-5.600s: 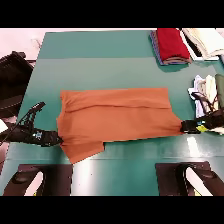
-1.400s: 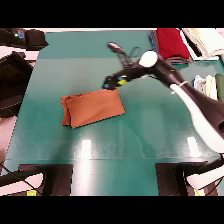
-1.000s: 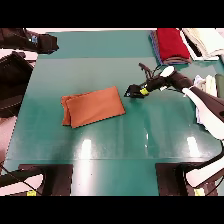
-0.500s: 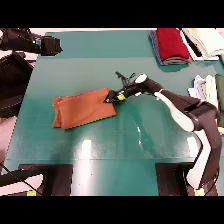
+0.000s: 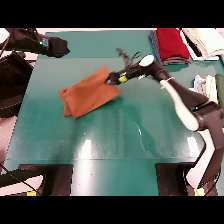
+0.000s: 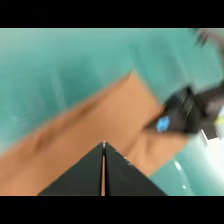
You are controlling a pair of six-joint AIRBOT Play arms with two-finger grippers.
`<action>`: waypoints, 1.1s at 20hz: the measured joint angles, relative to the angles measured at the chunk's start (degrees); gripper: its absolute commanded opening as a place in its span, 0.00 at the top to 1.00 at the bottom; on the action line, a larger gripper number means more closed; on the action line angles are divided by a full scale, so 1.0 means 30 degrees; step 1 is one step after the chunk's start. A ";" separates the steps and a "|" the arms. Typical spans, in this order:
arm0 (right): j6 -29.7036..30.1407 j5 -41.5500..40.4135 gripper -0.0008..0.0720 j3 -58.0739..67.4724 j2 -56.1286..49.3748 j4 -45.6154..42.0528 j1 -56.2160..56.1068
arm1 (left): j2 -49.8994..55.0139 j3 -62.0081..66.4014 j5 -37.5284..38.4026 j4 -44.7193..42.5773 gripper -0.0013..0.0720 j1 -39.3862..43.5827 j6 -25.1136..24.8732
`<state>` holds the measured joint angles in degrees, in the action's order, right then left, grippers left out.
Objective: Fold the shirts.
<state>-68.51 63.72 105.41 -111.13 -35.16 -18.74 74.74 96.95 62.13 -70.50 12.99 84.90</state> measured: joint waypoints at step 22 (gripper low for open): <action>-0.1603 0.0517 0.97 -0.0117 0.6783 -0.5843 1.8899 | 0.0000 0.0000 -0.1807 0.0226 0.95 0.3213 0.0182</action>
<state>-73.32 65.28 105.06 -90.78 -52.69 37.95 74.74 96.95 56.71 -69.82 22.63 85.45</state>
